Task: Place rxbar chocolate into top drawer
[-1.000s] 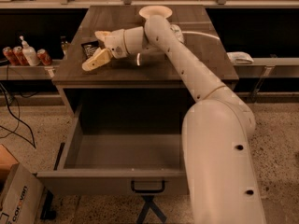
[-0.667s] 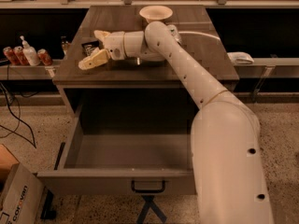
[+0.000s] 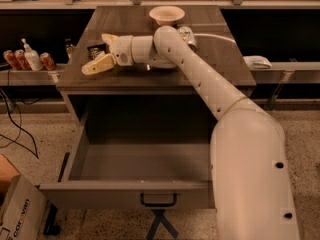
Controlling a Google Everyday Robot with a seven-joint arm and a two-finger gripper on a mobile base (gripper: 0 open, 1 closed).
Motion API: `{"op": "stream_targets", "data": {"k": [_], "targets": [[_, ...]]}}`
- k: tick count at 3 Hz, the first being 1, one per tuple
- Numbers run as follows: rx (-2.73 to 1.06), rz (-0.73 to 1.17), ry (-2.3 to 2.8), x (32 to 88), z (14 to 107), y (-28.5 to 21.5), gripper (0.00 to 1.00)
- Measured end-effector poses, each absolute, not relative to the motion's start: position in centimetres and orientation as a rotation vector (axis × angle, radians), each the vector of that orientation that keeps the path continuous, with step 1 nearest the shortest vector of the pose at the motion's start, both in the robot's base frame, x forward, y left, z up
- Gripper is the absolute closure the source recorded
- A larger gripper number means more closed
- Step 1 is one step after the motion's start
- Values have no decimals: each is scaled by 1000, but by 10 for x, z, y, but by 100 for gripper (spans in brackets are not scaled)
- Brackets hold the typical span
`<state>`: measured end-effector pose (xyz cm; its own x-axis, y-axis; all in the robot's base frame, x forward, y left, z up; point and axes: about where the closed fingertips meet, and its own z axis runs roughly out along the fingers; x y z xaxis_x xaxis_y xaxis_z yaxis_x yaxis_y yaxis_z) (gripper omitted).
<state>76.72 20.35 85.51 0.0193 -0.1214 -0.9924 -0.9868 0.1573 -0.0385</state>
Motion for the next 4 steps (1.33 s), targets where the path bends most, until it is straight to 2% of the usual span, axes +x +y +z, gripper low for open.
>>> {"op": "stream_targets", "data": {"k": [2,3,4], "targets": [[-1188,958,1451,774,840,195,0],[-1193,942,1486,776,834,190,18],[-1199,935,1504,777,830,188,42]]}}
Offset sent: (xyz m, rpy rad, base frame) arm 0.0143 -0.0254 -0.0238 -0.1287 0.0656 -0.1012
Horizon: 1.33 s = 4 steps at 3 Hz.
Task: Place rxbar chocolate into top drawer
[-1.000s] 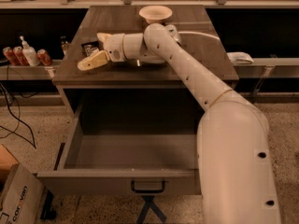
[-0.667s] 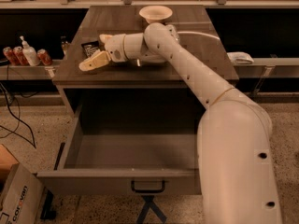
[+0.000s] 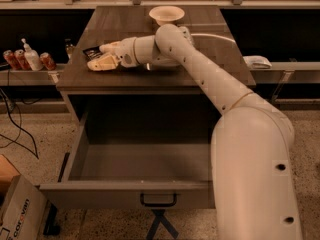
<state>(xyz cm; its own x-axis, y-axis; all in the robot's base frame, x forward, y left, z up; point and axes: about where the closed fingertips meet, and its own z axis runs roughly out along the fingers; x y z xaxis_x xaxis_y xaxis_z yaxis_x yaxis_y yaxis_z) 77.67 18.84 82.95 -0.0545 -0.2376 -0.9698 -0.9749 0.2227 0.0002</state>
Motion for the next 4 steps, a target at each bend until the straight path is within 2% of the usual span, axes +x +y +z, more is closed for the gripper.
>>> {"op": "stream_targets", "data": {"k": [2,3,4], "targets": [[-1219,923,1497,772,833,188,89],[-1258,886,1473,760,855,181,100],[-1292,825,1439,736,891,167,100]]}}
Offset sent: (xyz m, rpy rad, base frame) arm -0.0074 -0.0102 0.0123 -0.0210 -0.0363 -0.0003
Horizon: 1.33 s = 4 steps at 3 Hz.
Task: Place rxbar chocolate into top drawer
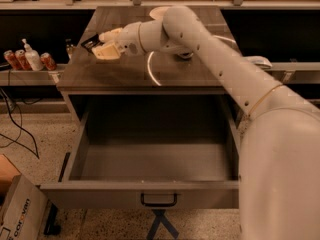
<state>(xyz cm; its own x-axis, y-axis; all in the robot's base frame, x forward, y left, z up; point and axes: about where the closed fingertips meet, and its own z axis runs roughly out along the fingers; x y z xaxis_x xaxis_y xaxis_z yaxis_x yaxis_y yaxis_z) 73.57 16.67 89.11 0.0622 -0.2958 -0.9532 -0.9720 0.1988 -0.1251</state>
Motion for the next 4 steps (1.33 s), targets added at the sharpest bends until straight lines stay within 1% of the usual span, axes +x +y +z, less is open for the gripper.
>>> {"op": "stream_targets", "data": {"k": [1,3,4], "targets": [[-1305,767,1425,703,924,148,100],[-1313,782,1425,606,957,114,100],[-1241,813,1480,558,944,93,100]]}}
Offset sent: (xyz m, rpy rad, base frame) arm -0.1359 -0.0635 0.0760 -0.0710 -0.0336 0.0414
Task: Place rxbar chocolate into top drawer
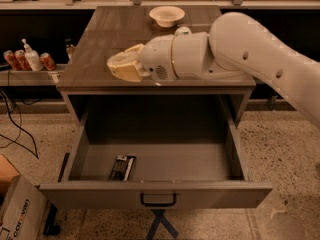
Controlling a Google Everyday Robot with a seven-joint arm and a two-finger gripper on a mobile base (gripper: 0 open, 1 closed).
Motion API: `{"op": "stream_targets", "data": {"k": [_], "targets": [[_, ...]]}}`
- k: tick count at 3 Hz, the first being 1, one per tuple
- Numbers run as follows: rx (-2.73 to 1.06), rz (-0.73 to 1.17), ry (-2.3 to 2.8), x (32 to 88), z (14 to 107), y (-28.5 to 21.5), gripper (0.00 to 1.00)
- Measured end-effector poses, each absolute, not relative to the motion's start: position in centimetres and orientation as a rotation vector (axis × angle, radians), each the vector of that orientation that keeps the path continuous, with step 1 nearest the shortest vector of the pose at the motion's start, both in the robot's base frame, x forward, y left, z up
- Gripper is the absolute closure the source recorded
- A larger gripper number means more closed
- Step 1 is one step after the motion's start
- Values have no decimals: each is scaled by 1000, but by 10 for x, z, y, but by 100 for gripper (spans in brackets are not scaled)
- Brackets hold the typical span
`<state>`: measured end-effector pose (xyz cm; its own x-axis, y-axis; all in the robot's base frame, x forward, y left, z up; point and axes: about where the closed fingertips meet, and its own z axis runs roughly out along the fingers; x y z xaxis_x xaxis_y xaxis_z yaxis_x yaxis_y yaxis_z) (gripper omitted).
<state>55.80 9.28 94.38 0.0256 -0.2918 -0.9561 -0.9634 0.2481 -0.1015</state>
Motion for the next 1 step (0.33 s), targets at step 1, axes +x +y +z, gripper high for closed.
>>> {"op": "stream_targets", "data": {"k": [1], "targets": [[-1155,828,1565,524,907,69,85]]}}
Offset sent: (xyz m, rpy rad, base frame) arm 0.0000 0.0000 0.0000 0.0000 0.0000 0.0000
